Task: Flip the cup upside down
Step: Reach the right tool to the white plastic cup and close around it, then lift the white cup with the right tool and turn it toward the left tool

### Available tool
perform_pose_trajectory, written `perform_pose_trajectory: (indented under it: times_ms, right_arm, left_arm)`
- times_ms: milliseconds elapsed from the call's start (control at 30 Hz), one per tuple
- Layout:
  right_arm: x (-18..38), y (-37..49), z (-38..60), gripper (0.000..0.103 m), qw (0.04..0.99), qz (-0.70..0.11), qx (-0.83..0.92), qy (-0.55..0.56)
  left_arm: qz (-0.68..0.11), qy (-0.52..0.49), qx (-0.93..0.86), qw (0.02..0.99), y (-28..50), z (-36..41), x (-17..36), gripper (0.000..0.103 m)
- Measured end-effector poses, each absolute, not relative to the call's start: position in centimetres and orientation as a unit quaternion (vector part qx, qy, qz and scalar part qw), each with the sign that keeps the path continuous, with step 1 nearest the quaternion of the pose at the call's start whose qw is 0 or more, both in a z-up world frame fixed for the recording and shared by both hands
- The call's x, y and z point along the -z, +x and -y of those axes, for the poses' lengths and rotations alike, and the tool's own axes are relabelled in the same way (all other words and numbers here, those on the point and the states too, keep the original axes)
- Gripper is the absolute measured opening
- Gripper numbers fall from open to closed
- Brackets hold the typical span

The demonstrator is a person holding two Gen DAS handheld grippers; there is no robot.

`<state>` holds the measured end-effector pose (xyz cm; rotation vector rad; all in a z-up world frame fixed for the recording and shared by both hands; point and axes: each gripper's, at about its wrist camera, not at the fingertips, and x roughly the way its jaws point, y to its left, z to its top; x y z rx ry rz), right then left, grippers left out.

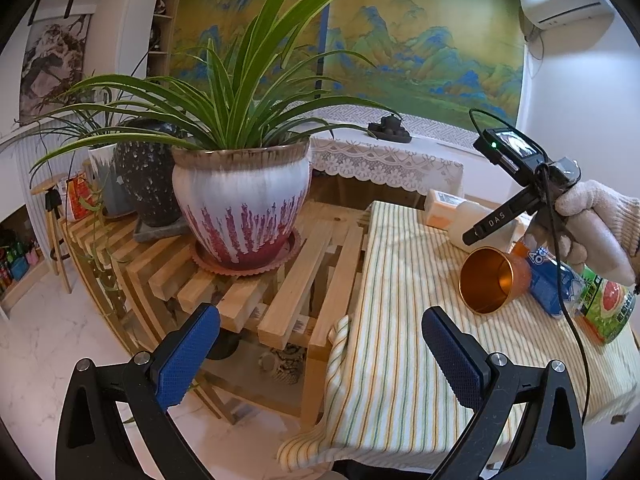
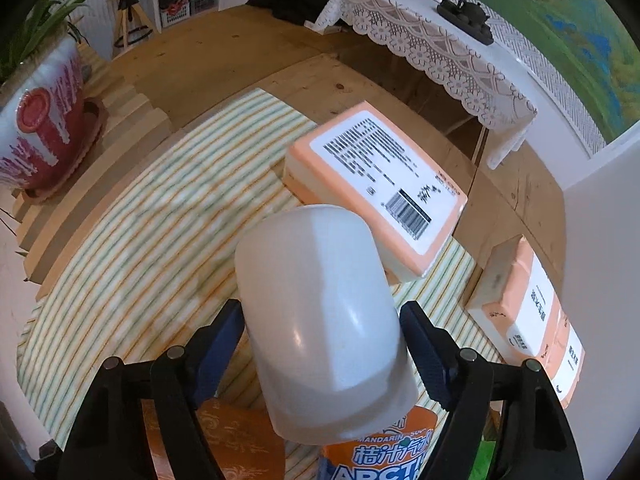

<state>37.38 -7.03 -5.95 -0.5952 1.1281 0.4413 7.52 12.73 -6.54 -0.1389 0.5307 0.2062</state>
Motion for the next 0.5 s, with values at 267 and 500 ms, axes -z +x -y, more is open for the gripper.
perform_pose_trajectory:
  times_ms: [267,500]
  right_arm:
    - [3.3,36.2,5.1,0.075,0.797,-0.488,-0.224,-0.277]
    - [0.7,34.3,3.2,0.073,0.807,-0.463,-0.249,-0.27]
  left_arm:
    - [-0.258,-0.066,-0.105,0.958,6.9,-12.8,6.2,0.102]
    - [-0.255,-0.066,-0.11,0.958,6.0,-13.0,5.8,0.102]
